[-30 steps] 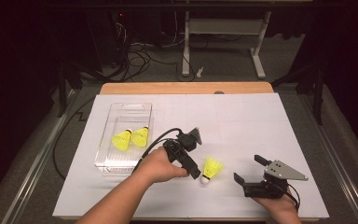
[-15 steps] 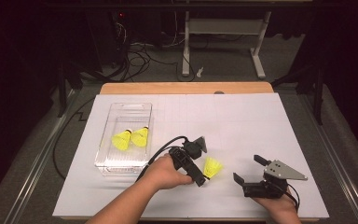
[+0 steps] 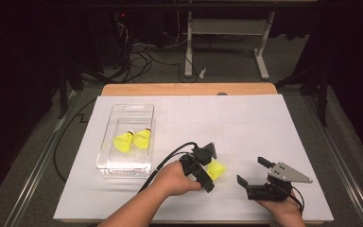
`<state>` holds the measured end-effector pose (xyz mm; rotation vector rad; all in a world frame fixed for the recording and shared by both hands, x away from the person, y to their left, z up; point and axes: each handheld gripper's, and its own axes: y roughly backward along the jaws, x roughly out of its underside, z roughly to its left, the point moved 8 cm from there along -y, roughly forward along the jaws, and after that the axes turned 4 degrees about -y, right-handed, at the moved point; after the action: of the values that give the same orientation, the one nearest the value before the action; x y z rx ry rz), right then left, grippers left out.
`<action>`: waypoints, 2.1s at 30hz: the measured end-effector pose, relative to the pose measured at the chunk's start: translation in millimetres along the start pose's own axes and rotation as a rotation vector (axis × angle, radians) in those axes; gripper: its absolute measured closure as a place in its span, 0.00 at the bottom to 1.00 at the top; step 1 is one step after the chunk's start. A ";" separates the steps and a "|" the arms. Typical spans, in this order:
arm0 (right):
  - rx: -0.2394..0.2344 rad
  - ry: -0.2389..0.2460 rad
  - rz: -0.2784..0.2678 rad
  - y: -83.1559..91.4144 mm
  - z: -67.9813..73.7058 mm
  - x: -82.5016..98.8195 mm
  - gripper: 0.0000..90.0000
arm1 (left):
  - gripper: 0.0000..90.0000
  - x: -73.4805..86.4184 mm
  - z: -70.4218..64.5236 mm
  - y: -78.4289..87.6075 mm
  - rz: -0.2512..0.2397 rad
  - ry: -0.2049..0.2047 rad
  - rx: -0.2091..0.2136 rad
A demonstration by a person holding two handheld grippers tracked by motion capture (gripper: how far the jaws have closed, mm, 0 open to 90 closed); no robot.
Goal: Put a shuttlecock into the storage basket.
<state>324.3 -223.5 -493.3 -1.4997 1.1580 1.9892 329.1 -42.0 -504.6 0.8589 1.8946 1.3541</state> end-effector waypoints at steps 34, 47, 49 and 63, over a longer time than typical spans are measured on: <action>-0.001 -0.006 -0.002 0.9 -0.5 -0.3 0.00 | 0.70 -9.2 -6.9 -8.9 0.005 -0.023 0.011; -0.001 -0.007 -0.004 1.5 -0.7 -0.5 0.00 | 0.72 -7.6 -0.9 -3.7 -0.007 -0.012 -0.002; 0.000 -0.008 -0.005 1.5 -0.7 -0.5 0.00 | 0.72 -7.0 0.0 -1.5 -0.010 -0.012 -0.002; -0.002 -0.006 -0.003 1.0 -0.2 -0.3 0.00 | 0.72 0.2 5.6 5.1 -0.004 -0.029 -0.020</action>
<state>323.8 -224.2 -492.6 -1.4938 1.1516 1.9923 334.2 -37.6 -501.3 0.8596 1.8569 1.3485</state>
